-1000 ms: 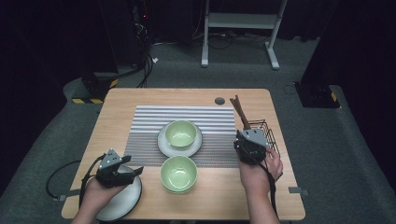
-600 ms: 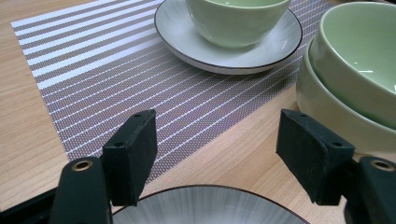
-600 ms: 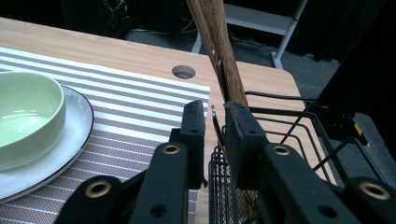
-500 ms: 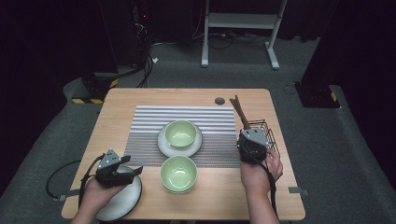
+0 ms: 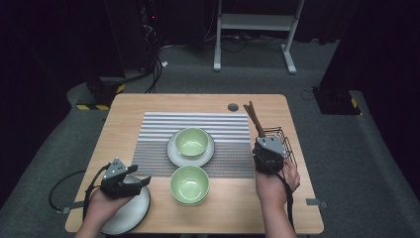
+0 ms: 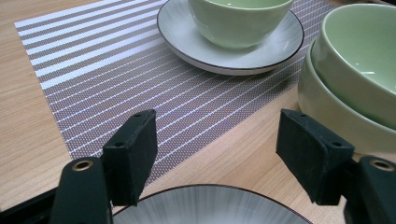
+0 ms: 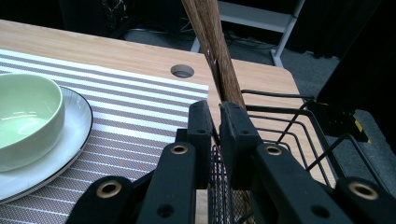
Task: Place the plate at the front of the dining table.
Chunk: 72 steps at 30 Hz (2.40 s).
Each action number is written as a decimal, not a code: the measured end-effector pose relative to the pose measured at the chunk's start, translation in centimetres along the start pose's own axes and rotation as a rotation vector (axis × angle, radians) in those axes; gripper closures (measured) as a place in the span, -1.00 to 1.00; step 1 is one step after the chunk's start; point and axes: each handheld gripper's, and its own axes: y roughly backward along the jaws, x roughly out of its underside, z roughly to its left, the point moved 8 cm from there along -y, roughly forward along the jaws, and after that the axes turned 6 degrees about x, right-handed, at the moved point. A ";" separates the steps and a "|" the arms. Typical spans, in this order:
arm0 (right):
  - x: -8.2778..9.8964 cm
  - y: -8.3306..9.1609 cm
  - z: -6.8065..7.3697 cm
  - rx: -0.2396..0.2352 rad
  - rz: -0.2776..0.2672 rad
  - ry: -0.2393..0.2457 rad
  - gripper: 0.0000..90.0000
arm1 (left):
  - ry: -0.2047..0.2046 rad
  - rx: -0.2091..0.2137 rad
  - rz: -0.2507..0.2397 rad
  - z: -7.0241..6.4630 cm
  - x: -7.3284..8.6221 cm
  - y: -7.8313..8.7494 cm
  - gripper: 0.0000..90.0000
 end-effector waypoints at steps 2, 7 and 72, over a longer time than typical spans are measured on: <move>0.0 0.0 0.0 -0.002 -0.001 -0.001 0.83 | -0.001 -0.001 -0.001 0.0 0.0 0.0 -0.35; 0.0 0.1 0.0 -0.005 -0.005 0.000 0.83 | 0.000 -0.001 0.000 0.0 0.0 0.0 -0.35; -2.8 4.0 -1.8 -0.022 -0.165 -0.060 0.97 | -0.002 -0.003 -0.006 0.1 0.0 0.0 -0.35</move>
